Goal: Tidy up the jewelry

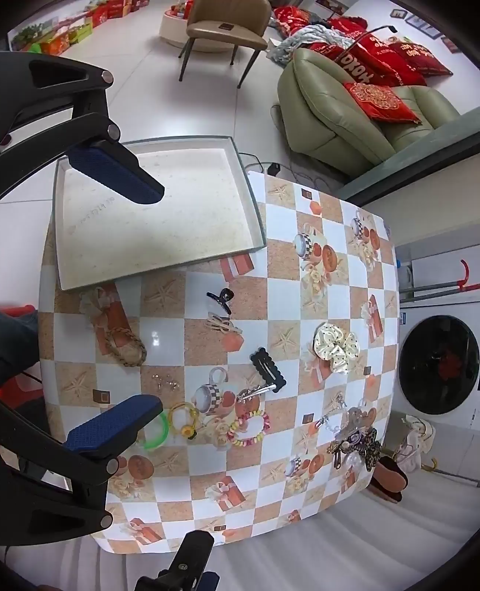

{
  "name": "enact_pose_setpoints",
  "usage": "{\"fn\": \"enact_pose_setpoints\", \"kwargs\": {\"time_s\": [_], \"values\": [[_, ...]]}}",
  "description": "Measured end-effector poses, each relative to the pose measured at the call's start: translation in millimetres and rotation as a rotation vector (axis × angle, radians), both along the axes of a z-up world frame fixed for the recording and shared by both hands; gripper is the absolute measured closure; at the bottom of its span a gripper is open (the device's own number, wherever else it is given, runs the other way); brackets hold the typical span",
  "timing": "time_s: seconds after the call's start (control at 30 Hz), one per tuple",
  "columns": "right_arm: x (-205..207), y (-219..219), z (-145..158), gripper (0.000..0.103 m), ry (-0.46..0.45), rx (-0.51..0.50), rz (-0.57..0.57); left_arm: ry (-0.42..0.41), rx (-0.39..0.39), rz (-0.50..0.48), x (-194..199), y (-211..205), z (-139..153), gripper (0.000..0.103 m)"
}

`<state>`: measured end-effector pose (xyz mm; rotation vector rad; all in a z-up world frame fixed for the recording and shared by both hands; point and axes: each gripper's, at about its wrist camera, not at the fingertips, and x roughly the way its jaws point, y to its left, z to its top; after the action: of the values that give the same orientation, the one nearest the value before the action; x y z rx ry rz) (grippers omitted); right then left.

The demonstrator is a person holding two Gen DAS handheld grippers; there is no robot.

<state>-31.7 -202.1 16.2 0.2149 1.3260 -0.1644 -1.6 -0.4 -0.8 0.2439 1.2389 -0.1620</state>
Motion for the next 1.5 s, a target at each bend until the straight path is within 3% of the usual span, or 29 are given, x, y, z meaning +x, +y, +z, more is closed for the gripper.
{"fn": "enact_pose_setpoints", "kwargs": {"time_s": [0.13,1.5], "values": [[-0.1,0.0,0.0,0.0,-0.005,-0.005,0.0,0.042,-0.038,0.004,2.0,5.8,-1.2,0.0],[1.9,2.1,1.0,0.0,-0.004,-0.019,-0.001,0.028,-0.023,0.017,2.2,5.2,3.4,0.0]]}}
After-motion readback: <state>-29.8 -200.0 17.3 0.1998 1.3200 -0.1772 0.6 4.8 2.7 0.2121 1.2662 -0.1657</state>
